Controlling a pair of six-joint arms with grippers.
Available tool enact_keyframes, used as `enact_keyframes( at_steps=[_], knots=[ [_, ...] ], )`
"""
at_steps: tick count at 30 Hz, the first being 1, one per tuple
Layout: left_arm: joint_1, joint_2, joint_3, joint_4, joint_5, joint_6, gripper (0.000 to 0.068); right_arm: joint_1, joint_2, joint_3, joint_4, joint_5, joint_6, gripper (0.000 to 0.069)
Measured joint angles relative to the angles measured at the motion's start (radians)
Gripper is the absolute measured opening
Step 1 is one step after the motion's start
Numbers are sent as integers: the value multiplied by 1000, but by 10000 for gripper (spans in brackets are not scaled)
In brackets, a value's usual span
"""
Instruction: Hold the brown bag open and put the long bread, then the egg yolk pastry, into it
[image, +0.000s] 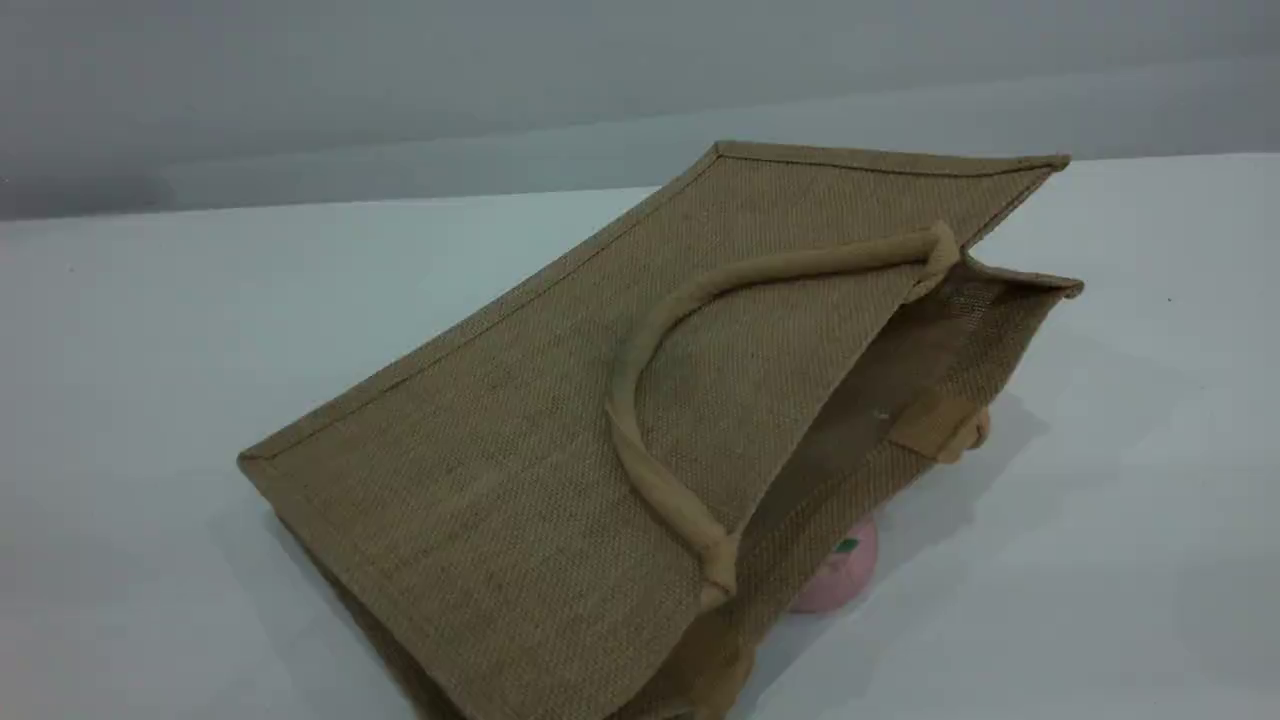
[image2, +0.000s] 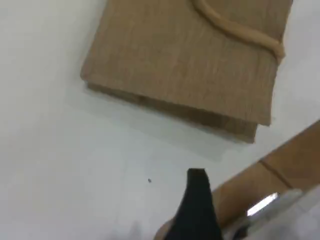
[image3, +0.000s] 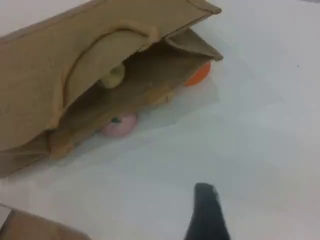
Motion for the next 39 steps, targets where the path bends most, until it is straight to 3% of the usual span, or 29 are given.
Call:
enact_keyframes(
  at_steps=[8,11,14,23,31,35,39],
  knots=[
    [0,-273,193,0,-99,-10,535,0,1,0,0,0,-1,443],
    [0,-322,231,19,-84,-6,535,0,-2,0,0,0,-1,443],
    [0,-349,242,27,-37,-6,535,-17,-3,1,1,1,-1,443],
    [0,-360,244,31,-57,-6,535,-180,-104,1,1,2,-1,443],
    [1,-360,244,31,-55,-6,535,-179,-136,1,8,2,-1,443],
    [62,-360,244,26,-55,-5,535,-179,-135,1,8,2,-1,442],
    [190,-360,244,26,-55,-5,535,-179,-135,1,8,2,-1,442]
  ],
)
